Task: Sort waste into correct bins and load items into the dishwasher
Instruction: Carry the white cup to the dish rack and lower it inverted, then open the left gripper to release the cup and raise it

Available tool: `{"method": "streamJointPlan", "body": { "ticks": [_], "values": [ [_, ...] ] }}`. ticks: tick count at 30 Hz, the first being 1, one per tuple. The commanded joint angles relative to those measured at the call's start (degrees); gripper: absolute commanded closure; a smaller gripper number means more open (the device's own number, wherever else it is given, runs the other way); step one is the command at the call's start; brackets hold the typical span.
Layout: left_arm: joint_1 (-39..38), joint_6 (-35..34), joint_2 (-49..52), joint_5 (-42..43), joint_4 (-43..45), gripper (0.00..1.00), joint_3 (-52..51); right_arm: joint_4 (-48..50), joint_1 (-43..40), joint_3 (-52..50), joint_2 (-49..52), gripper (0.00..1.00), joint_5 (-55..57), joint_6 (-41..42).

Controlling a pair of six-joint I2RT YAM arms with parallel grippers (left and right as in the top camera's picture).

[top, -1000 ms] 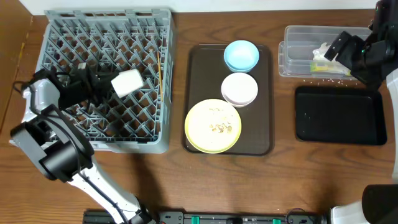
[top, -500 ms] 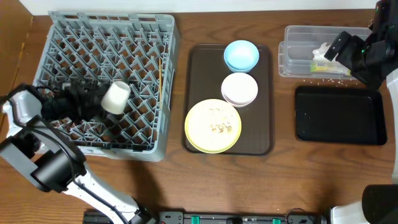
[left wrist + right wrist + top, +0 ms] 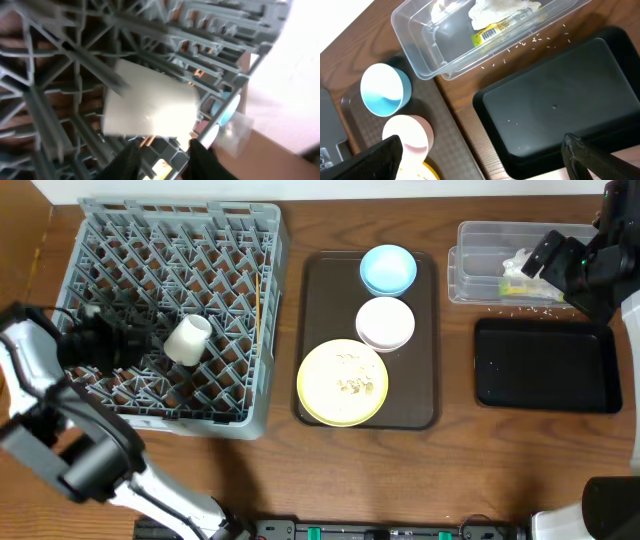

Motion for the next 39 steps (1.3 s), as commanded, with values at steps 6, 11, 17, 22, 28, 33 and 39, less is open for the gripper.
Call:
{"method": "streamJointPlan", "body": {
  "ticks": [6,11,17,22,28,33,39],
  "values": [
    [-11.54,0.61,-15.98,-26.1,0.72,0.92,2.71,-0.09,-0.04,0.22,-0.63,0.01,0.59,-0.72],
    [-21.99,0.57,-14.1,-35.63,1.6,0.92,1.81,-0.09,-0.04,0.22,-0.63,0.01,0.59,-0.72],
    [-29.59,-0.07,-9.31,-41.0,2.97,0.92,1.51,-0.09,-0.04,0.22,-0.63,0.01,0.59,-0.72],
    [-31.08,-0.02,-6.05,-47.5,3.56,0.92,1.49,-0.09,-0.04,0.22,-0.63,0.01,0.59,-0.72],
    [-31.08,0.2,-2.38,-47.69,5.31,0.92,1.44,-0.09,-0.04,0.22,-0.63,0.01,0.59,-0.72],
    [-30.56,-0.52,-2.36,-49.77,6.34,0.92,1.46,-0.09,-0.04,0.22,-0.63,0.01,0.59,-0.72],
    [-28.57,-1.51,-2.67,-55.76,5.16,0.92,1.46,-0.09,-0.04,0.22,-0.63,0.01,0.59,-0.72]
  ]
}}
